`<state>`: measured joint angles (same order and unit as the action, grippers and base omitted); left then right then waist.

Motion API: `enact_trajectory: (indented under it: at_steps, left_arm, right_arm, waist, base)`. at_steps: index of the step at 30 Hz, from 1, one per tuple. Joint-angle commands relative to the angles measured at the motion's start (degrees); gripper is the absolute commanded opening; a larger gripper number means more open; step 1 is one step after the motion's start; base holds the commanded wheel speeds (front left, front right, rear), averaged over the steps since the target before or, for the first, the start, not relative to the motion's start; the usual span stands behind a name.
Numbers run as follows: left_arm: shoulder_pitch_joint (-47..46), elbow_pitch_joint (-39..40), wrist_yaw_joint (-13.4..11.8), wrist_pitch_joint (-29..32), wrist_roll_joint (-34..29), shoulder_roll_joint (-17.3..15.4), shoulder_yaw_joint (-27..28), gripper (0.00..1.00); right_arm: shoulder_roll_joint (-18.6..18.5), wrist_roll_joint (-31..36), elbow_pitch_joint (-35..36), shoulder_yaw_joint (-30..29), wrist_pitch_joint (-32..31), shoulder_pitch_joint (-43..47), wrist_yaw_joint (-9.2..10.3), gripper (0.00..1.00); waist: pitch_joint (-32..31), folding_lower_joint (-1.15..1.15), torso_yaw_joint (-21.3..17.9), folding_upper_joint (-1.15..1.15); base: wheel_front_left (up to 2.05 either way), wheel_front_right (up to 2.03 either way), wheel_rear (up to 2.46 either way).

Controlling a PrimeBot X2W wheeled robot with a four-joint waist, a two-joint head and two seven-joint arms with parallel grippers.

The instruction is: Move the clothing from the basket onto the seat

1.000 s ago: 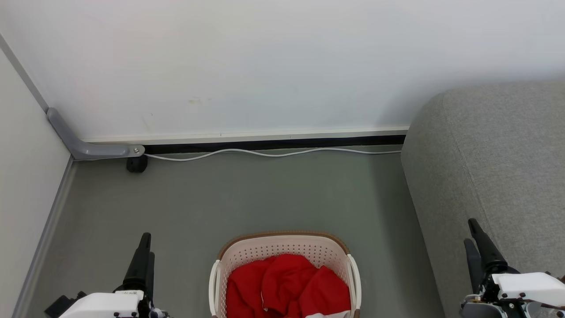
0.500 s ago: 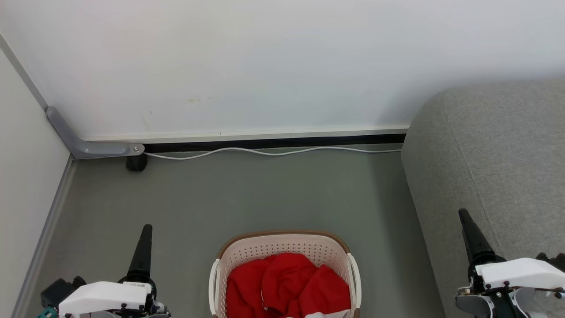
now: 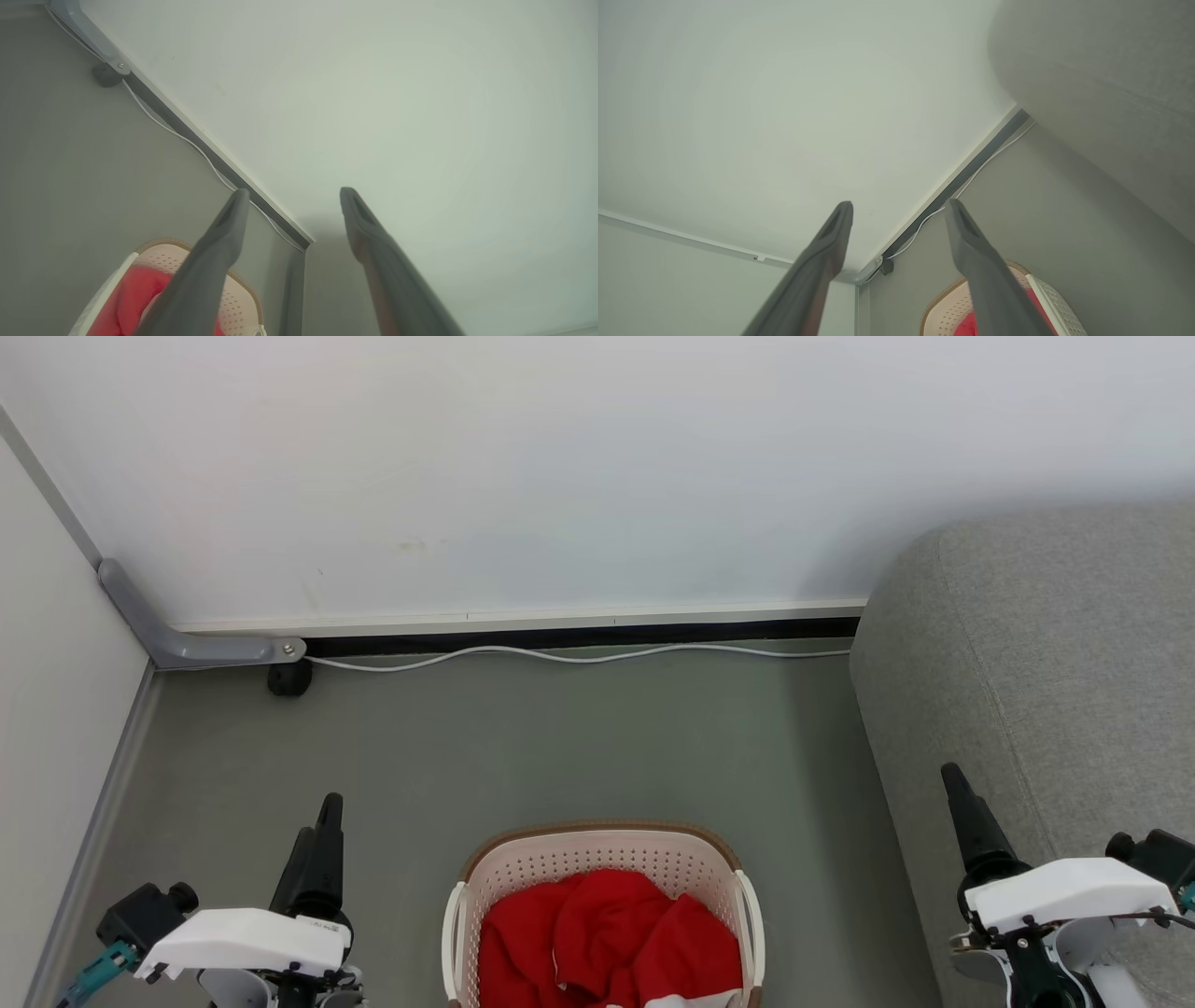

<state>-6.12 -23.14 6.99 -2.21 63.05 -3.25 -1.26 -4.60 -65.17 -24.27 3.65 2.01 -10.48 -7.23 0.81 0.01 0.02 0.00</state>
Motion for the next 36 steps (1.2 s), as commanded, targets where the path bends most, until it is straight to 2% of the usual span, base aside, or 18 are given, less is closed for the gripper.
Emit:
enact_trajectory:
  at_steps: [1,20,36]
  left_arm:
    - [-3.59,1.03,0.21,-0.75,-2.41,-1.19,0.25,1.0]
    - [-6.16,-1.5,0.29,-3.95,-19.76,-2.26,-1.73,1.0]
    - [-8.23,-3.75,0.35,-6.48,-30.59,-2.65,-2.89,1.0]
  right_arm:
    - [-1.16,2.66,0.87,0.96,0.99,-3.24,-0.2,1.0]
    - [-2.02,18.16,-4.34,5.34,4.18,-7.21,-0.22,1.0]
    - [-2.83,27.66,-7.47,8.31,6.71,-10.3,-0.23,1.0]
  waist:
    - [0.0,0.0,0.01,0.0]
    - [0.07,0.0,0.09,0.0]
    - [0.02,0.0,0.08,0.0]
  base:
    - [0.0,0.0,0.0]
    - [0.0,0.0,0.0]
    - [0.0,0.0,0.0]
